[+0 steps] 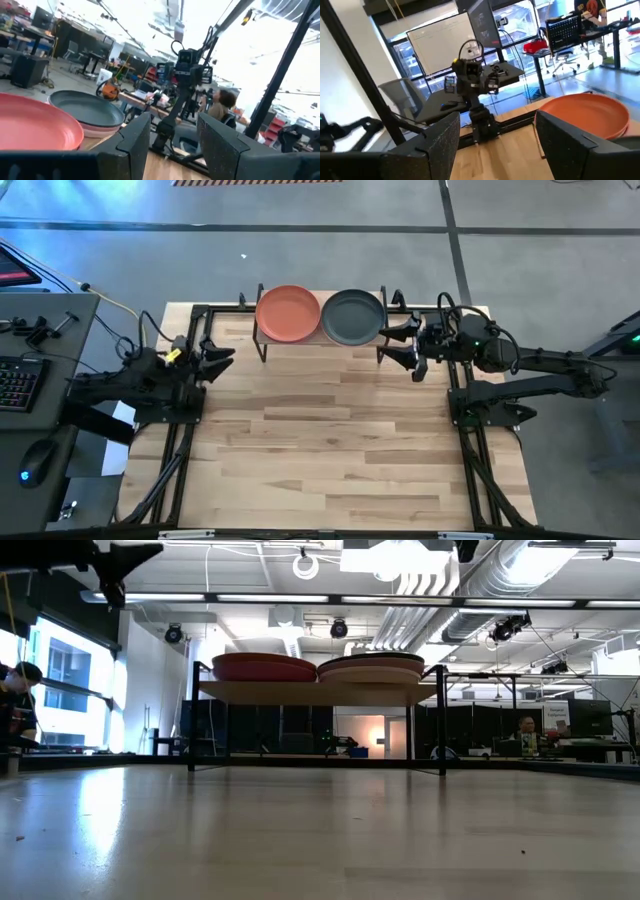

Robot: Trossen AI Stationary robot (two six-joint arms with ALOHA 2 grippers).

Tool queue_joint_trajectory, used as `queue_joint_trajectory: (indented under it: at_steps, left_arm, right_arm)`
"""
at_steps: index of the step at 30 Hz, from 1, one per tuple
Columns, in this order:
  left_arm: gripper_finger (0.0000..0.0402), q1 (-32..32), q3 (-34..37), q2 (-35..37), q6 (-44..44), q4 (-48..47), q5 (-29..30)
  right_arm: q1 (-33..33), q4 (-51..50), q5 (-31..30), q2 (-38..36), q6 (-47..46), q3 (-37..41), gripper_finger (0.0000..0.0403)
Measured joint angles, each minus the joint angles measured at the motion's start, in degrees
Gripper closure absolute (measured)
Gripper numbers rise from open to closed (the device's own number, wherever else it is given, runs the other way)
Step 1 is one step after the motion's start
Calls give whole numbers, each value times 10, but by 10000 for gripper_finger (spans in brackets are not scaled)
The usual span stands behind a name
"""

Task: Place and stack plates onto a shelf
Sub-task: Return to Home Position

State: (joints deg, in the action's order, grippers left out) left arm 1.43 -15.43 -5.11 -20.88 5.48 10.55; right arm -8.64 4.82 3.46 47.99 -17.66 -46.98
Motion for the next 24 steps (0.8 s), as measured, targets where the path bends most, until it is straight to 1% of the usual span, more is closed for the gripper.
queue_joint_trajectory:
  at_steps: [5, 9, 11, 15, 18, 21, 24]
  left_arm:
    - [250, 0, 62, 16, -11, 54, 6]
    - [250, 0, 105, 37, -32, 68, 7]
    - [250, 0, 121, 50, -44, 77, 8]
    - [250, 0, 148, 48, -50, 115, 11]
    - [250, 0, 148, 49, -44, 99, 26]
    - [250, 0, 147, 49, -29, 94, 27]
    - [250, 0, 147, 49, -31, 59, 27]
  right_arm:
    - [0, -11, 0, 0, -18, 0, 160]
    - [0, -21, 0, 0, -18, 0, 160]
    - [0, -24, 1, 0, -18, 0, 160]
    - [0, -25, 1, 0, -31, 0, 160]
    - [0, -25, 1, 0, -34, 0, 160]
    - [0, -25, 1, 0, -36, 0, 160]
    - [0, -25, 2, 0, -44, 0, 160]
